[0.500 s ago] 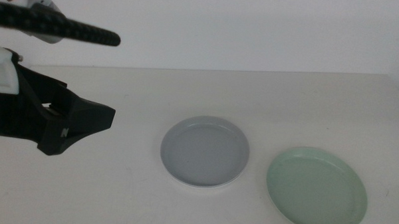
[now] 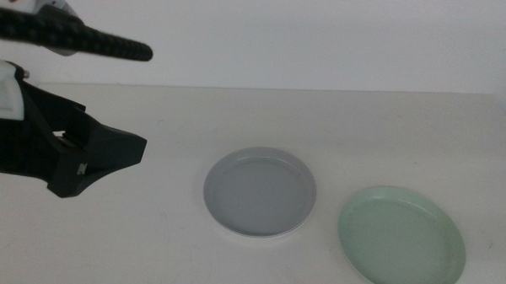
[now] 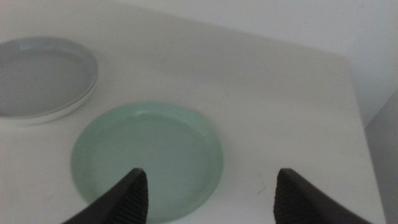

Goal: Stack the three bowls on top of each other.

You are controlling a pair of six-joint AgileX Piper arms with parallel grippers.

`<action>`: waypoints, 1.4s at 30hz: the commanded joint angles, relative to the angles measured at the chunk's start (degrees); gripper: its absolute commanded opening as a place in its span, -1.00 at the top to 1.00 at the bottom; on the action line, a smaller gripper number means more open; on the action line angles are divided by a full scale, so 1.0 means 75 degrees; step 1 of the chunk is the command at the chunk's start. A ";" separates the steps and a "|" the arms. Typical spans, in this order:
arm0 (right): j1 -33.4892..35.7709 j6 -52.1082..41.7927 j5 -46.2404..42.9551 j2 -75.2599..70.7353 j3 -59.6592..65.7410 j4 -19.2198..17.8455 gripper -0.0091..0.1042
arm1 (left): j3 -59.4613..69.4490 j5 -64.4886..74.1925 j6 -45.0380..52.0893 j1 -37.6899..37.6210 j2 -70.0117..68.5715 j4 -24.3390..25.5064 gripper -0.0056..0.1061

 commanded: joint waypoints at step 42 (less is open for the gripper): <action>-0.0593 0.1992 0.2989 1.0088 -0.5570 0.0583 -0.08 | -0.0206 -0.0414 -0.0023 -0.0011 -0.0073 -0.0265 -0.98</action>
